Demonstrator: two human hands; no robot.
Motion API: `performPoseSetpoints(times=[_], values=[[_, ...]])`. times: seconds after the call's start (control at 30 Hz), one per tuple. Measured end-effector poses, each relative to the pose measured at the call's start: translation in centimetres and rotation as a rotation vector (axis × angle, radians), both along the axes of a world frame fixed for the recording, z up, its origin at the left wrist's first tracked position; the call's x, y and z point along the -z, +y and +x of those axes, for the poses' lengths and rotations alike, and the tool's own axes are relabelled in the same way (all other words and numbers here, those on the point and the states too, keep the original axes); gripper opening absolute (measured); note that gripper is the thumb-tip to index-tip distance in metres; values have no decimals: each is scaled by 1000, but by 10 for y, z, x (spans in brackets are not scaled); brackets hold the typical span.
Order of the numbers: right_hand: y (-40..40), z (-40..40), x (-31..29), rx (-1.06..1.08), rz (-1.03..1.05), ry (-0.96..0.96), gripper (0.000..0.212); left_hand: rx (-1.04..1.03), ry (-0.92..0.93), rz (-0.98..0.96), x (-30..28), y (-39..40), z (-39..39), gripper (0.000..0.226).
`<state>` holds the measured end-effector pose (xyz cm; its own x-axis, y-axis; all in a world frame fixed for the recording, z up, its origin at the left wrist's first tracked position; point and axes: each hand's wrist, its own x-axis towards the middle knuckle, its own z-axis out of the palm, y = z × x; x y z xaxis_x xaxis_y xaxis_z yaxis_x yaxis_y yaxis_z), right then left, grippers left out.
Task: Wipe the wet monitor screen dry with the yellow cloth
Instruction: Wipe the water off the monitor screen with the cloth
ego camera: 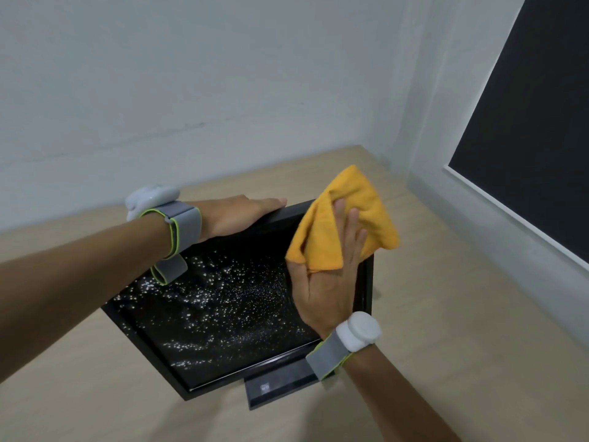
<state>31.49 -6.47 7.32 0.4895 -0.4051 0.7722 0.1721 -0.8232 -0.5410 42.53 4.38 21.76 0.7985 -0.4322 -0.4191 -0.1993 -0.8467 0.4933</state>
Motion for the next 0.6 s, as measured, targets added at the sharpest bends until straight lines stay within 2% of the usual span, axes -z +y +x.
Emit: performPoseSetpoints(times=[0.1, 0.2, 0.3, 0.4, 0.5, 0.6], values=[[2, -13, 6, -130, -240, 104, 84, -31, 93, -84, 0, 2, 0, 65], [-14, -26, 14, -171, -378, 198, 86, -78, 71, -129, -6, 7, 3, 58], [-40, -30, 11, -131, -389, 215, 72, -14, -7, -36, -13, 16, 9, 50], [-49, -23, -7, -23, -352, 212, 59, 49, -2, 97, -10, 25, 13, 61], [-38, -9, -29, 50, -334, 167, 52, -5, 74, 44, 0, 31, 9, 73], [-19, 7, -48, 64, -343, 126, 44, -41, 39, 12, 7, 31, 10, 70]])
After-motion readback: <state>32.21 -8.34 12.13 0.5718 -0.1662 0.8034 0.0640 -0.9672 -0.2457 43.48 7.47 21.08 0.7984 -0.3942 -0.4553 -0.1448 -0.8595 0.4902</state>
